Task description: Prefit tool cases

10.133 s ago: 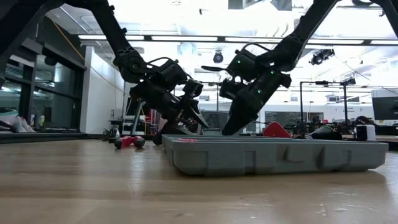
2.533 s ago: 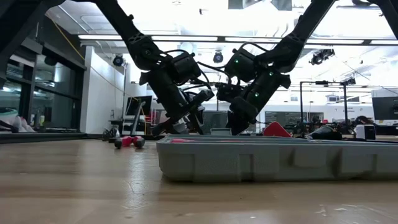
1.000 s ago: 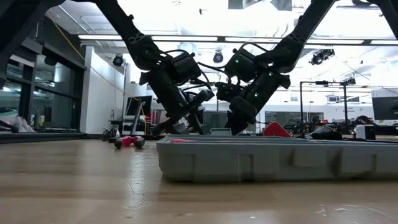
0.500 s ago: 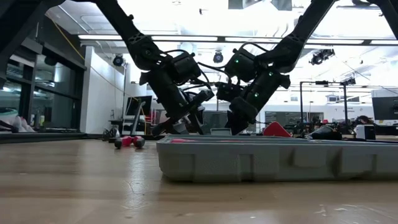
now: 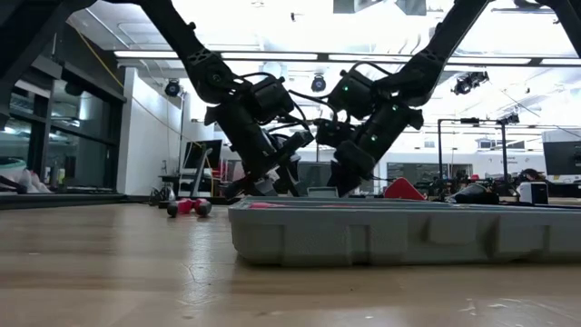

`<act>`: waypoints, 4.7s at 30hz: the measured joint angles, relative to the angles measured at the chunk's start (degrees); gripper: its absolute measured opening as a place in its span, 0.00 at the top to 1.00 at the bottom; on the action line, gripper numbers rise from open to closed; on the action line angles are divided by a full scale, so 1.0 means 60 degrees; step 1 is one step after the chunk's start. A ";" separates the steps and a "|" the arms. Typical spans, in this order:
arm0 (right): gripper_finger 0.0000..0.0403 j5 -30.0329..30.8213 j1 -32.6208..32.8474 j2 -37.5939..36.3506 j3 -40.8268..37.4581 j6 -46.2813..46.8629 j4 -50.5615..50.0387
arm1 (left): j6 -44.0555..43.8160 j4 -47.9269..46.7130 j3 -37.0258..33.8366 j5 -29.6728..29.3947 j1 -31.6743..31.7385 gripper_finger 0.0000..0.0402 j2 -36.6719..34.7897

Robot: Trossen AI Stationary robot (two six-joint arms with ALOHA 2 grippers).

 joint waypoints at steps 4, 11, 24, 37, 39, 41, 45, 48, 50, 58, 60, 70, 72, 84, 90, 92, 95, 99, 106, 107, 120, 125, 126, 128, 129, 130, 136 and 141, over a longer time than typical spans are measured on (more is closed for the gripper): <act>1.00 0.0000 0.0000 -0.0004 0.0000 0.0000 0.0006 | 0.0004 -0.0001 0.0000 -0.0046 -0.0062 0.59 0.0000; 1.00 0.0001 0.0000 -0.0004 0.0000 -0.0042 0.0077 | 0.0011 0.0004 0.0000 -0.0184 -0.0168 0.59 0.0000; 1.00 0.0007 0.0000 -0.0004 0.0000 -0.0222 0.0190 | 0.2474 0.0000 0.0000 -0.1102 -0.0471 0.59 -0.0011; 1.00 0.0004 0.0004 -0.0011 0.0000 -0.0251 0.0195 | 0.2591 0.0004 0.0000 -0.1591 -0.0631 0.59 -0.0011; 1.00 0.0004 0.0004 -0.0011 0.0000 -0.0251 0.0195 | 0.2590 0.0004 0.0000 -0.1609 -0.0639 0.59 -0.0011; 1.00 0.0004 0.0004 -0.0011 0.0000 -0.0248 0.0188 | 0.2633 0.0001 0.0000 -0.1604 -0.0664 0.59 -0.0011; 1.00 0.0005 0.0000 -0.0042 0.0000 -0.0212 -0.0029 | 0.3075 0.0002 0.0000 -0.1174 -0.0644 0.59 -0.0013; 1.00 0.0022 0.0000 -0.0223 0.0000 -0.0013 -0.0456 | 0.3176 -0.0166 0.0000 -0.0631 -0.0534 0.59 -0.0058; 1.00 0.0029 0.0000 -0.0444 0.0000 0.0004 -0.0890 | 0.3182 -0.0267 0.0000 -0.0529 -0.0537 0.59 -0.0103; 1.00 0.0178 0.0255 -0.0867 0.0000 0.0204 -0.1564 | 0.2771 0.0261 -0.0231 -0.0092 -0.0785 0.59 -0.0131; 1.00 0.0223 0.0425 -0.0703 0.0000 0.0180 -0.1521 | 0.2706 0.0569 -0.0520 0.0114 -0.0786 0.59 -0.0199; 1.00 0.1057 0.0627 -0.0506 0.0000 0.0265 -0.1353 | 0.1005 0.4370 -0.3048 0.0941 -0.0313 0.59 -0.0844; 1.00 0.1056 0.0640 -0.0506 0.0000 0.0425 -0.1332 | 0.0616 0.4928 -0.3258 0.1025 -0.0227 0.59 -0.0852; 1.00 0.1461 0.0984 -0.0153 0.0004 0.0890 -0.1182 | 0.0832 0.5013 -0.3355 0.0603 -0.0265 0.59 -0.0849; 1.00 0.1480 0.0984 -0.0140 0.0001 0.0970 -0.1053 | 0.0800 0.5016 -0.3355 0.0548 -0.0272 0.59 -0.0845; 1.00 0.1451 0.0984 -0.0132 0.0000 0.1045 -0.0913 | 0.0667 0.5036 -0.3353 0.0522 -0.0333 0.59 -0.0845; 1.00 0.1413 0.0984 -0.0120 0.0000 0.1045 -0.0685 | 0.0645 0.5023 -0.3351 0.0497 -0.0449 0.59 -0.0841; 1.00 0.1407 0.0984 -0.0120 0.0000 0.1111 -0.0598 | 0.0685 0.5020 -0.3351 0.0504 -0.0590 0.59 -0.0841; 1.00 0.1392 0.0984 -0.0120 0.0000 0.1191 -0.0599 | 0.0488 0.5038 -0.3351 0.0488 -0.0624 0.59 -0.0841; 1.00 0.1392 0.0984 -0.0120 0.0000 0.1191 -0.0602 | 0.0484 0.5038 -0.3351 0.0489 -0.0624 0.59 -0.0841; 1.00 0.1387 0.0984 -0.0121 0.0000 0.1195 -0.0599 | 0.0416 0.5052 -0.3351 0.0486 -0.0624 0.59 -0.0838; 1.00 0.1384 0.0984 -0.0124 0.0000 0.1188 -0.0599 | 0.0396 0.5379 -0.3367 0.0501 -0.0628 0.59 -0.0812; 1.00 0.1384 0.0984 -0.0124 0.0000 0.1188 -0.0596 | 0.0390 0.5454 -0.3370 0.0504 -0.0631 0.59 -0.0805; 1.00 0.1384 0.0984 -0.0124 0.0000 0.1188 -0.0599 | 0.0379 0.5508 -0.3373 0.0506 -0.0631 0.59 -0.0803; 1.00 0.1384 0.0984 -0.0124 -0.0002 0.1188 -0.0599 | 0.0379 0.5508 -0.3373 0.0507 -0.0631 0.59 -0.0805; 1.00 0.1384 0.0984 -0.0124 0.0000 0.1188 -0.0598 | 0.0379 0.5508 -0.3373 0.0507 -0.0631 0.59 -0.0805; 1.00 0.1381 0.0984 -0.0124 0.0000 0.1122 -0.0599 | 0.0310 0.5496 -0.3370 0.0551 -0.0631 0.59 -0.0805; 1.00 0.1381 0.0982 -0.0129 0.0000 0.1075 -0.0610 | 0.0038 0.5486 -0.3366 0.0555 -0.0631 0.59 -0.0816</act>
